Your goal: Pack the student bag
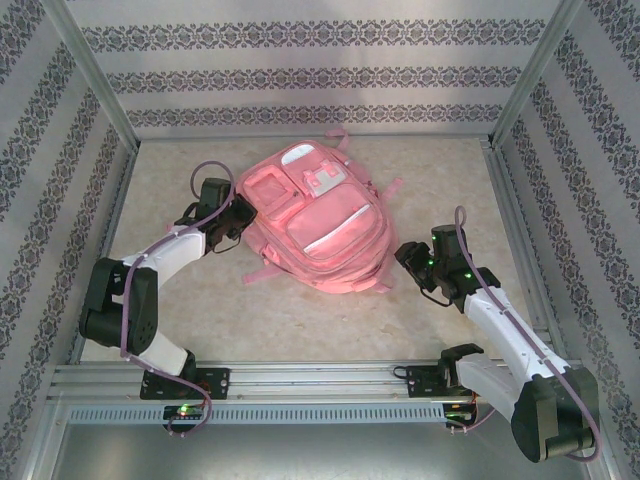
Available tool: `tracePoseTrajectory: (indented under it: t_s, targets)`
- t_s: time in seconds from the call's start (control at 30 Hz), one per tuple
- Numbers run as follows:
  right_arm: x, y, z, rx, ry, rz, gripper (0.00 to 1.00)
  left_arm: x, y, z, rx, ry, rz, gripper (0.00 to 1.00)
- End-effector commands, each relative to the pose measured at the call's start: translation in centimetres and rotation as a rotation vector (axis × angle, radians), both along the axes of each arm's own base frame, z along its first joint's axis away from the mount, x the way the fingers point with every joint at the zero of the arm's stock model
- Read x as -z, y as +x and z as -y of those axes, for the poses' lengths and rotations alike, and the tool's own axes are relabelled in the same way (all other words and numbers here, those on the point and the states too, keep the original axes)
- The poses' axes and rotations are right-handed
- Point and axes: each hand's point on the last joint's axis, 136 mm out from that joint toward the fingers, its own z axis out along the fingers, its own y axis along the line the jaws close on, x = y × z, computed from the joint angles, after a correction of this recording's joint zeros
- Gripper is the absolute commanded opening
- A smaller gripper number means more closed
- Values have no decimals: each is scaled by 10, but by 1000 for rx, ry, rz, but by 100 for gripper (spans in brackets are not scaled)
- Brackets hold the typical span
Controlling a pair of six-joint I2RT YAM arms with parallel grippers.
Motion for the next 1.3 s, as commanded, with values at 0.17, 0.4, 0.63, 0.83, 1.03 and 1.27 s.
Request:
tracePoseTrajectory:
  t_s: [0.17, 0.4, 0.63, 0.83, 1.03, 1.27]
  targets:
    - [-32, 15, -22, -178, -67, 103, 51, 3, -27, -20, -115, -40, -12, 0]
    - [-85, 13, -96, -570, -196, 334, 50, 0, -51, -11, -183, -182, -47, 0]
    - [-77, -41, -181, -994, -279, 486, 50, -20, -60, 1, -217, -274, -34, 0]
    - [-31, -67, -205, -1128, -254, 410, 49, -45, -64, 8, -232, -298, 0, 0]
    - [7, -43, -182, -1064, -443, 355, 46, -50, -81, 10, -228, -288, -16, 0]
    - [15, 25, -124, -812, -618, 310, 43, -28, -104, 32, -199, -289, -77, 0]
